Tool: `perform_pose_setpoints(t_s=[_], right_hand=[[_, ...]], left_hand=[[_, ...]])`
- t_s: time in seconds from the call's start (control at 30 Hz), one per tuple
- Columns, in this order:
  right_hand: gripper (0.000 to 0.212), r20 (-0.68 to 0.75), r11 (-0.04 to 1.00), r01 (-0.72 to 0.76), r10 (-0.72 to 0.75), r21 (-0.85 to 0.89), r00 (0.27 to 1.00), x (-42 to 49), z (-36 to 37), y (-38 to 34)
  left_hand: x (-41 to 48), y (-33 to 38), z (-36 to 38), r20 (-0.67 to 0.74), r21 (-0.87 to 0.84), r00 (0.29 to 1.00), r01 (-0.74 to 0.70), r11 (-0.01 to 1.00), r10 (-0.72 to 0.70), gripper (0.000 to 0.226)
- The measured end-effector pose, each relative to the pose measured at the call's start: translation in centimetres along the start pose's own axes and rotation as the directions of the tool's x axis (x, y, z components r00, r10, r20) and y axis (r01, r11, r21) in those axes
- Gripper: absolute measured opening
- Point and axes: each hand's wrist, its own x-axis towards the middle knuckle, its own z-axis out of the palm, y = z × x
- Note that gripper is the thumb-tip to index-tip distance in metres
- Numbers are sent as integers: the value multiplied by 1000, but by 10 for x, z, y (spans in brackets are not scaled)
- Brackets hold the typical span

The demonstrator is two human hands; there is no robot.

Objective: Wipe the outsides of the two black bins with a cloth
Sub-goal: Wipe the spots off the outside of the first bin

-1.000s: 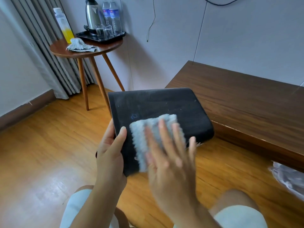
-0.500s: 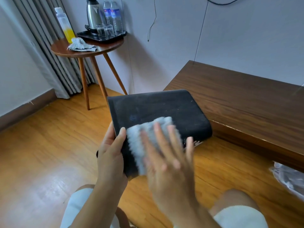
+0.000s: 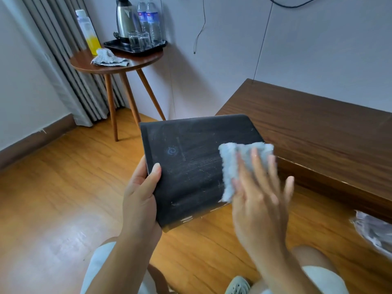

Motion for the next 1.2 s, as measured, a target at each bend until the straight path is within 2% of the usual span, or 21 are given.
perform_pose_setpoints(t_s=[0.13, 0.2, 0.33, 0.4, 0.53, 0.63, 0.73, 0.8, 0.93, 1.0, 1.1, 1.2], right_hand=[[50, 47, 962, 274, -274, 10, 961, -36, 4, -41], [50, 47, 953, 302, -301, -19, 952, -32, 2, -28], [52, 22, 996, 84, -84, -6, 996, -6, -7, 22], [55, 31, 994, -2, -1, 112, 1000, 2, -10, 40], [57, 19, 915, -11, 3, 402, 1000, 6, -14, 42], [53, 19, 863, -32, 26, 505, 999, 10, -19, 39], [48, 46, 854, -74, 59, 515, 997, 15, -21, 40], [50, 74, 847, -117, 91, 518, 993, 18, -22, 40], [52, 103, 833, -174, 140, 526, 985, 25, -27, 37], [52, 106, 826, -195, 163, 530, 981, 28, -31, 36], [55, 105, 822, -238, 215, 518, 971, 30, -36, 35], [58, 95, 820, -263, 251, 508, 963, 31, -38, 32]], left_hand=[[-2, -4, 9, 63, -25, 997, 42, 999, -40, 34], [-3, -5, 6, 43, -34, 997, 67, 997, -66, 34], [1, -2, -5, -43, -10, 997, 68, 998, -69, 35], [2, 0, -9, -63, -22, 994, 91, 996, -93, 33], [5, -1, -12, -81, -53, 982, 166, 985, -170, 33], [5, 2, -10, -82, -49, 975, 201, 978, -205, 30], [1, 5, -7, -91, 2, 980, 177, 984, -176, 32], [-1, 7, -4, -56, 81, 993, 108, 991, -103, 38], [-6, 6, -6, 67, 185, 997, 21, 983, -34, 84], [-4, 9, -13, 150, 221, 988, -14, 975, -20, 95], [-3, 24, -18, 253, 283, 966, -15, 959, -59, 101], [-9, 33, -20, 238, 218, 969, 17, 976, -70, 98]])
